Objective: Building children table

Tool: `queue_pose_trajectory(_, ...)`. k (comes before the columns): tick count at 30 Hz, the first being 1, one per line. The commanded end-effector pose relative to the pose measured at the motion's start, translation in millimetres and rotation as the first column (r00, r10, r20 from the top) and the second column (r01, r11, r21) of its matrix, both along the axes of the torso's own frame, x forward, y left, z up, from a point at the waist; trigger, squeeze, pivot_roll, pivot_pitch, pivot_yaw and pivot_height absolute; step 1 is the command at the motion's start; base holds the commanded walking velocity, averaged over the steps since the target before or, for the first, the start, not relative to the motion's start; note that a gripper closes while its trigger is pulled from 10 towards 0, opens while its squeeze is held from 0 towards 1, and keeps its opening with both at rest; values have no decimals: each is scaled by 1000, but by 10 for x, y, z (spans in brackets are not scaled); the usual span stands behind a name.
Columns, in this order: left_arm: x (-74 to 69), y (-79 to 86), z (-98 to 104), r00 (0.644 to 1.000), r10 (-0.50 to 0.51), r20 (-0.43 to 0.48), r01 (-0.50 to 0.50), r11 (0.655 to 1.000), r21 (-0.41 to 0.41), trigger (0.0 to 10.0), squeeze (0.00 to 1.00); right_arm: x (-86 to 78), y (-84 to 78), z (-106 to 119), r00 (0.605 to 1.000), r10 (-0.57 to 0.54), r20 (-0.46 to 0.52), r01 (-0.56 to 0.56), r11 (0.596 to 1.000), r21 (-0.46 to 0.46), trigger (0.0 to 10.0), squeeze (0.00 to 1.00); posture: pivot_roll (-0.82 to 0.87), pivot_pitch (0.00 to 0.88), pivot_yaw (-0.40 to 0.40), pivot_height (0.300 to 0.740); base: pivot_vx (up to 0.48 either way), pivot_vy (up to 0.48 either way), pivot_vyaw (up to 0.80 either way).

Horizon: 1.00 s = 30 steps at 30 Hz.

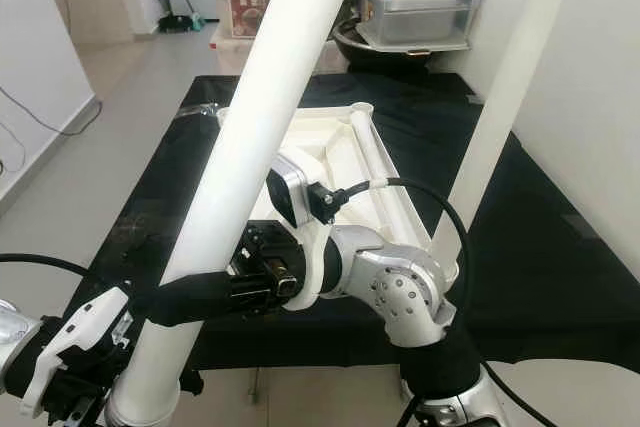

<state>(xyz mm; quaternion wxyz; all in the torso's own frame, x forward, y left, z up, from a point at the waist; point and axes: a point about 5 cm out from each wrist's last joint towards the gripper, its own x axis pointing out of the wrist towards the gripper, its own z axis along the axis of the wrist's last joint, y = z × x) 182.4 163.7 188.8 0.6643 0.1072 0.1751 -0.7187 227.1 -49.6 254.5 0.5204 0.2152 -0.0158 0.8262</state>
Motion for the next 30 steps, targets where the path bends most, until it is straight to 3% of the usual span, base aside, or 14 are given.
queue_pose_trajectory(1, 56, 34, 3, 999, 32, 28, -33, 999, 19, 10000, 0, -70, 42, -17, 998, 58, -9, -58, 998, -5, 0, 0, 78, 0, 2, 740, 0, 0, 0)
queue_pose_trajectory(4, 56, 28, 5, 999, 29, 25, -29, 999, 16, 10000, 0, -64, 49, -18, 999, 50, -9, -50, 999, -3, 0, 0, 78, 0, 4, 740, 0, 0, 0)
queue_pose_trajectory(9, 69, -22, -26, 999, 26, 24, -26, 1000, 3, 10000, 0, 14, 117, -33, 998, -61, -26, 61, 998, 22, 0, 0, 77, 0, 6, 740, 0, 0, 0)
queue_pose_trajectory(13, 73, -21, -28, 999, 28, 27, -28, 1000, 3, 10000, 0, 19, 120, -33, 997, -66, -31, 67, 997, 23, 0, 0, 77, 0, 6, 740, 0, 0, 0)
queue_pose_trajectory(14, 125, -33, -26, 997, 65, 50, -64, 998, -19, 10000, 0, 29, 118, -31, 997, -76, -33, 77, 997, 27, 0, 0, 77, 0, 7, 740, 0, 0, 0)
queue_pose_trajectory(15, 189, -37, -19, 991, 111, 76, -108, 993, -49, 10000, 1000, 42, 115, -25, 996, -88, -34, 90, 995, 34, 0, 0, 75, 0, 11, 740, 0, 0, 0)
queue_pose_trajectory(19, 232, -34, -11, 986, 141, 90, -135, 988, -71, 10000, 1000, 52, 112, -19, 995, -98, -36, 99, 994, 41, 0, 0, 75, 0, 11, 740, 0, 0, 0)
queue_pose_trajectory(23, 267, 71, 33, 976, 191, 106, -185, 981, -58, 10000, 1000, 75, 101, -14, 992, -121, -33, 122, 991, 47, 0, 0, 78, 0, 10, 740, 0, 0, 0)
queue_pose_trajectory(24, 262, 162, 84, 971, 215, 102, -211, 976, -50, 10000, 1000, 101, 90, -16, 989, -142, -29, 143, 989, 46, 0, 0, 75, 0, 15, 740, 0, 0, 0)
queue_pose_trajectory(25, 261, 250, 146, 963, 247, 106, -243, 969, -50, 10000, 0, 139, 69, -13, 986, -167, -28, 168, 985, 46, 0, 0, 83, 0, 11, 740, 0, 0, 0)
queue_pose_trajectory(29, 241, 446, 316, 932, 334, 139, -326, 942, -76, 10000, 0, 295, -11, -17, 963, -266, -28, 267, 963, 42, 0, 0, 86, 0, 10, 740, 0, 0, 0)
queue_pose_trajectory(30, 204, 479, 381, 920, 359, 156, -348, 933, -93, 10000, 0, 416, -47, -39, 936, -351, -32, 351, 936, 28, 0, 0, 108, 0, -8, 740, 0, 0, 0)
